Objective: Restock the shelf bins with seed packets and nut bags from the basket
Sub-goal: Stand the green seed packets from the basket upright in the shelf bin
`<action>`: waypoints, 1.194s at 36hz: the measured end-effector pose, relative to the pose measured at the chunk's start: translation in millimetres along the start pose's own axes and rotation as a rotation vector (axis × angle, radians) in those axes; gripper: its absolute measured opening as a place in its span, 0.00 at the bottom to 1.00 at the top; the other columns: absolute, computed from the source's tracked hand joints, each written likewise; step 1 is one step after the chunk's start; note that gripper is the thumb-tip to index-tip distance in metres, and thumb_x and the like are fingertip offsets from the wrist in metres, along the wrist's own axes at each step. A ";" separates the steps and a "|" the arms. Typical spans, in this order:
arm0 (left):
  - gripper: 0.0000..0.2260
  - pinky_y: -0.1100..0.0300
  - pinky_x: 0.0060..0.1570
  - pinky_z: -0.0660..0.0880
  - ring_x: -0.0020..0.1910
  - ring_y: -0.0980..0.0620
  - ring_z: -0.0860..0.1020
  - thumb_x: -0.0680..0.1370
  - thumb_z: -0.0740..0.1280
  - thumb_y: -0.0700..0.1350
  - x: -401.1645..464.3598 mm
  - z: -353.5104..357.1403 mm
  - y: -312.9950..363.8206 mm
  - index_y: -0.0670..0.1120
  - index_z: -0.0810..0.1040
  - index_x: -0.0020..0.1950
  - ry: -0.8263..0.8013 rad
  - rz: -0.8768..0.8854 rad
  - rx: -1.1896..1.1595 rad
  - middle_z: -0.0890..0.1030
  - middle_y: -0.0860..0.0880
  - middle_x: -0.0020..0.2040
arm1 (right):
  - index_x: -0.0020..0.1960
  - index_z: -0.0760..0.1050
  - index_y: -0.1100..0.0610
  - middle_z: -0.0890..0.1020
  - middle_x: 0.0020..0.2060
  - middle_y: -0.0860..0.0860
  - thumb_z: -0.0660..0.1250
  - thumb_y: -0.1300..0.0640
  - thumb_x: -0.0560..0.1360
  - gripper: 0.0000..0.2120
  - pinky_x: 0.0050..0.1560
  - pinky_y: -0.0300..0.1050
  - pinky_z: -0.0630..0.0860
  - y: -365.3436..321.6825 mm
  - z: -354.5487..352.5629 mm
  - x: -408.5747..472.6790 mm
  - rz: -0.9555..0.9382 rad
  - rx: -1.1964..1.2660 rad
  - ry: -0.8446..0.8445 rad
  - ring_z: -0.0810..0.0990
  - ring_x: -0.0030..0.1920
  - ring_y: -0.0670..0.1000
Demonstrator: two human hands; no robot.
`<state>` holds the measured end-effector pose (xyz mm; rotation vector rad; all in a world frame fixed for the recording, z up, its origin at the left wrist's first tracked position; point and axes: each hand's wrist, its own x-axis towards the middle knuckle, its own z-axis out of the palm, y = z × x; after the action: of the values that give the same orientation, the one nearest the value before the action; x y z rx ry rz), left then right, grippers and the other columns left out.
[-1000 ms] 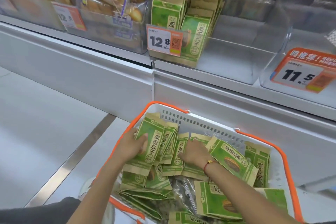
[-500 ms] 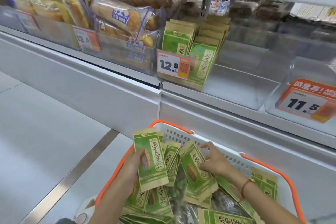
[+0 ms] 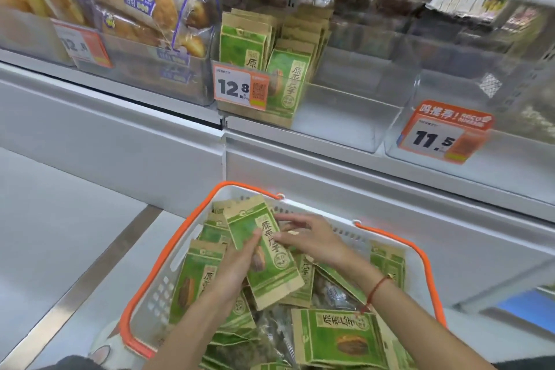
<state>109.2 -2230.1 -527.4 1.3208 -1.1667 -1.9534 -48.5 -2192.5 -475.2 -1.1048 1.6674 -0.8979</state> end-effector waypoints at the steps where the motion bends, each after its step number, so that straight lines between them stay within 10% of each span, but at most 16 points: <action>1: 0.22 0.41 0.65 0.68 0.53 0.44 0.80 0.62 0.68 0.72 0.5 0.7 -2.5 0.57 0.81 0.44 -0.001 0.007 0.000 0.83 0.43 0.50 | 0.59 0.77 0.51 0.83 0.47 0.51 0.71 0.58 0.74 0.14 0.39 0.37 0.79 0.9 -9.3 1.4 -0.005 -0.033 0.035 0.83 0.39 0.45; 5: 0.13 0.40 0.65 0.67 0.53 0.44 0.79 0.73 0.65 0.61 3.9 2.7 -4.6 0.52 0.78 0.44 0.072 -0.021 -0.017 0.84 0.45 0.48 | 0.57 0.80 0.54 0.82 0.55 0.51 0.64 0.57 0.78 0.10 0.51 0.42 0.76 28.1 -59.8 7.1 0.060 -0.532 0.272 0.80 0.50 0.48; 9: 0.18 0.40 0.65 0.67 0.51 0.42 0.79 0.80 0.59 0.57 14.5 0.8 -9.2 0.45 0.79 0.43 0.121 -0.103 -0.039 0.84 0.44 0.40 | 0.64 0.70 0.53 0.73 0.62 0.53 0.63 0.53 0.78 0.16 0.54 0.41 0.71 64.8 -72.9 0.7 0.335 -0.820 0.009 0.75 0.57 0.49; 13: 0.20 0.42 0.67 0.64 0.56 0.42 0.77 0.82 0.51 0.54 17.4 -2.3 -10.3 0.44 0.77 0.51 0.091 -0.148 -0.014 0.83 0.42 0.47 | 0.70 0.65 0.53 0.75 0.64 0.51 0.71 0.44 0.71 0.32 0.63 0.48 0.72 93.6 -61.1 1.0 0.435 -0.740 0.018 0.73 0.64 0.54; 20: 0.16 0.48 0.59 0.72 0.51 0.45 0.80 0.81 0.56 0.55 14.5 -9.1 -6.3 0.46 0.74 0.60 0.063 -0.124 0.060 0.83 0.44 0.51 | 0.37 0.76 0.54 0.72 0.28 0.46 0.73 0.49 0.71 0.11 0.31 0.36 0.67 59.0 -74.0 0.7 0.297 -0.670 0.031 0.70 0.28 0.43; 27: 0.26 0.46 0.71 0.60 0.69 0.44 0.67 0.79 0.57 0.59 16.7 -3.9 -4.4 0.46 0.64 0.74 0.063 -0.153 0.102 0.69 0.44 0.71 | 0.56 0.81 0.58 0.85 0.46 0.52 0.72 0.49 0.69 0.19 0.49 0.40 0.78 -3.0 -64.3 -5.8 0.199 0.025 -0.168 0.83 0.48 0.49; 32: 0.21 0.42 0.61 0.72 0.55 0.40 0.80 0.82 0.51 0.54 10.0 11.7 14.6 0.43 0.78 0.59 0.025 -0.078 -0.157 0.83 0.39 0.52 | 0.57 0.78 0.56 0.84 0.48 0.52 0.73 0.47 0.70 0.20 0.44 0.40 0.77 -11.9 -22.2 3.6 0.149 -0.009 0.043 0.83 0.48 0.50; 38: 0.25 0.44 0.61 0.72 0.61 0.46 0.77 0.75 0.60 0.66 -9.7 14.5 40.4 0.55 0.74 0.66 -0.171 0.126 -0.187 0.79 0.47 0.62 | 0.54 0.76 0.48 0.78 0.47 0.47 0.69 0.39 0.69 0.18 0.49 0.45 0.77 -17.0 -4.3 5.3 -0.094 -0.068 0.247 0.79 0.51 0.52; 43: 0.25 0.46 0.66 0.67 0.64 0.53 0.72 0.62 0.72 0.68 -6.2 22.5 76.5 0.63 0.76 0.57 -0.139 0.230 -0.091 0.75 0.55 0.65 | 0.70 0.63 0.47 0.73 0.63 0.46 0.63 0.24 0.58 0.46 0.57 0.47 0.77 -45.8 -19.6 15.8 -0.127 -0.052 0.189 0.77 0.57 0.47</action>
<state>87.0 -2255.5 -454.9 0.9714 -1.2209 -1.9283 -57.4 -2221.0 -432.2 -1.2026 1.7982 -1.0736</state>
